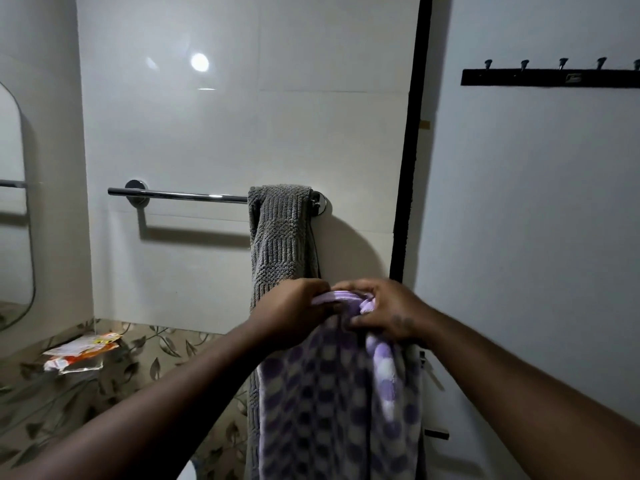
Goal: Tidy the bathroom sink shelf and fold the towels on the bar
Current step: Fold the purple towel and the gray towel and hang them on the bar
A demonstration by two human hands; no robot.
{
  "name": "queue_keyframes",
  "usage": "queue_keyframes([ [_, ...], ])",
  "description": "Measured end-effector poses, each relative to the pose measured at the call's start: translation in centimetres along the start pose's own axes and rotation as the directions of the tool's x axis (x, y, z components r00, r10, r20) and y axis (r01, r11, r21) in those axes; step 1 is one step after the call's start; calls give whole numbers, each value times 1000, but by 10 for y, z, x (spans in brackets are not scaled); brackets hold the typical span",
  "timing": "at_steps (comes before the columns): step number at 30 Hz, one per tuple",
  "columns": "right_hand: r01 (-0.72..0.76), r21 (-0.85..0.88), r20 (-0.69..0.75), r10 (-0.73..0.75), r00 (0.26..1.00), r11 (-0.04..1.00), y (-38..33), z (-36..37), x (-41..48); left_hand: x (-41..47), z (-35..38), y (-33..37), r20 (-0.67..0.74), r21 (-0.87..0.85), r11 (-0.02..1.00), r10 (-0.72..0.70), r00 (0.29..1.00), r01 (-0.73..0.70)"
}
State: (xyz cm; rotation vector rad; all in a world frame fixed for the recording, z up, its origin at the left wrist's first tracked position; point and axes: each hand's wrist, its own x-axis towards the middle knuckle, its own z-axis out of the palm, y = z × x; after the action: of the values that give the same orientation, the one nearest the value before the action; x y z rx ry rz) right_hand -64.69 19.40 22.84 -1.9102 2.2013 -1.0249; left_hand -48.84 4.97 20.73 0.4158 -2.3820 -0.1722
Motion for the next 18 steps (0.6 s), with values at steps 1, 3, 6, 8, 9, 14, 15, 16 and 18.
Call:
queue_keyframes([
  [1, 40, 17, 2, -40, 999, 999, -3, 5, 2, 1, 1, 5, -5, -6, 1000, 19, 1000, -19],
  [3, 25, 36, -105, -22, 994, 999, -2, 9, 6, 2, 0, 11, -5, -21, 1000, 10, 1000, -11],
  [6, -60, 67, -202, 72, 977, 996, 9, 3, 7, 0, -8, 4, 39, -36, 997, -68, 997, 70],
  [8, -118, 81, -235, 134, 963, 990, 18, -3, 4, -3, -15, -5, 89, -95, 989, -102, 991, 110],
  [9, -140, 117, -237, 165, 957, 983, 22, -4, 2, -4, -18, -8, 112, -173, 977, -109, 988, 127],
  [14, -286, 427, -269, 422, 866, 858, 25, -2, 1, -11, -3, 8, 193, -758, 569, -272, 943, 319],
  [15, -329, 457, -242, 472, 848, 826, 21, -1, 3, -11, 2, 13, 205, -791, 510, -301, 931, 339],
  [16, -366, 479, -198, 504, 841, 798, 16, 1, 5, -9, 8, 18, 227, -811, 464, -311, 923, 356],
  [18, -402, 552, -77, 525, 848, 730, 6, 6, 10, -6, 18, 28, 270, -835, 400, -299, 915, 377],
])
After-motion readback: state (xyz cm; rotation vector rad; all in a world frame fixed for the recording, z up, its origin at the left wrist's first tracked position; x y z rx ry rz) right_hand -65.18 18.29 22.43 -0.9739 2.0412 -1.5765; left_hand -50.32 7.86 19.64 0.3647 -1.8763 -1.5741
